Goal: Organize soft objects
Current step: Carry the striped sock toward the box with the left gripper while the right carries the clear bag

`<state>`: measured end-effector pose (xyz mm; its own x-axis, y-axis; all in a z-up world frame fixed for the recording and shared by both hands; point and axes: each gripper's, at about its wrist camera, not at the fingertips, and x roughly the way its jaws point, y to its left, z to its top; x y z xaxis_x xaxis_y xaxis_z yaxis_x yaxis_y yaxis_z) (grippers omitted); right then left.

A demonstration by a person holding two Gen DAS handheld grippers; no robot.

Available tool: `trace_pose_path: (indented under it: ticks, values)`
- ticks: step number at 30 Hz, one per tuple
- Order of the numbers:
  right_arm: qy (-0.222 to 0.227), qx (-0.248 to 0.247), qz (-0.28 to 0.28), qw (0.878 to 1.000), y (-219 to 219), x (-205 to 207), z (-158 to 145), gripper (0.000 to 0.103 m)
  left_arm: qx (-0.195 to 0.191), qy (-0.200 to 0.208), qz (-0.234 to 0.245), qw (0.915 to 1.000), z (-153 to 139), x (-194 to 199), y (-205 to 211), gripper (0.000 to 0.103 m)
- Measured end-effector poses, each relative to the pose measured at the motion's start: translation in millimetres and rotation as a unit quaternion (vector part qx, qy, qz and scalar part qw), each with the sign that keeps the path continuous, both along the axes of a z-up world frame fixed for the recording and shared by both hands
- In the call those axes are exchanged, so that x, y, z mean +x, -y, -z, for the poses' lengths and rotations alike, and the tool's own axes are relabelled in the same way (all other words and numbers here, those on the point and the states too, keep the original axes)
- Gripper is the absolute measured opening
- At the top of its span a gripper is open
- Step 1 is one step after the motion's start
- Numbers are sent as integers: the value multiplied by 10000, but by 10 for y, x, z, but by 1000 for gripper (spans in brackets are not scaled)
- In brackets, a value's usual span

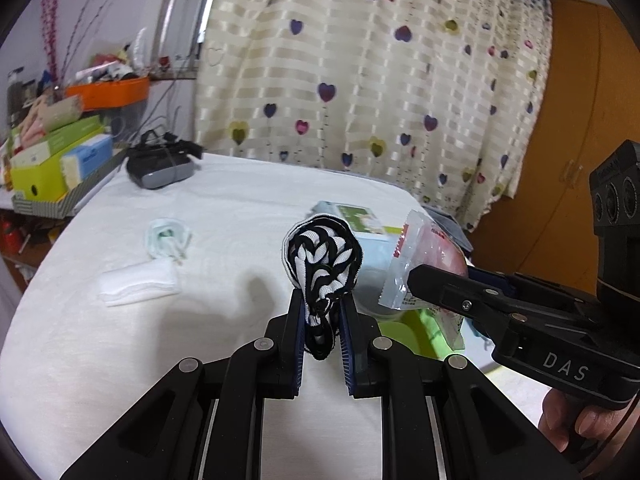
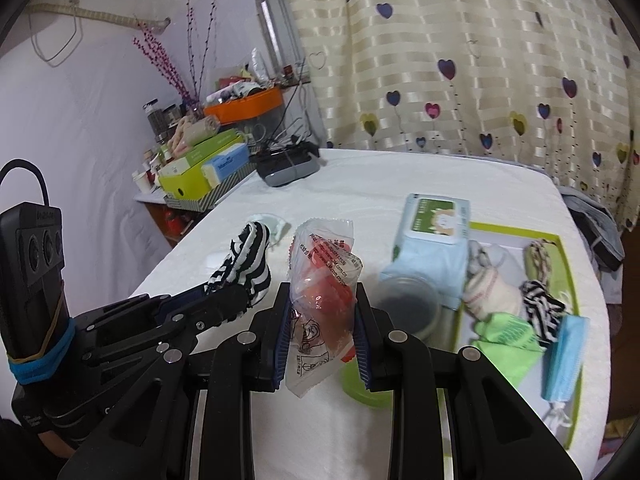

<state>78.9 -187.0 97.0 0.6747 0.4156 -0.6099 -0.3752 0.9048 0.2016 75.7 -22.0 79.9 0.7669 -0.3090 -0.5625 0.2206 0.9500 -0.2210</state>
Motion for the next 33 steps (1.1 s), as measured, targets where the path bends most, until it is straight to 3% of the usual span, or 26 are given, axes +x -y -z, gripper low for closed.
trace_pose_path:
  ticks: [19, 33]
  values:
    - [98, 131, 654, 9977, 779, -212, -8, 29, 63, 46, 759, 9971, -13, -114, 755, 15]
    - [-113, 216, 1308, 9911, 1425, -236, 174, 29, 58, -190, 1254, 9919, 181, -43, 1214, 15]
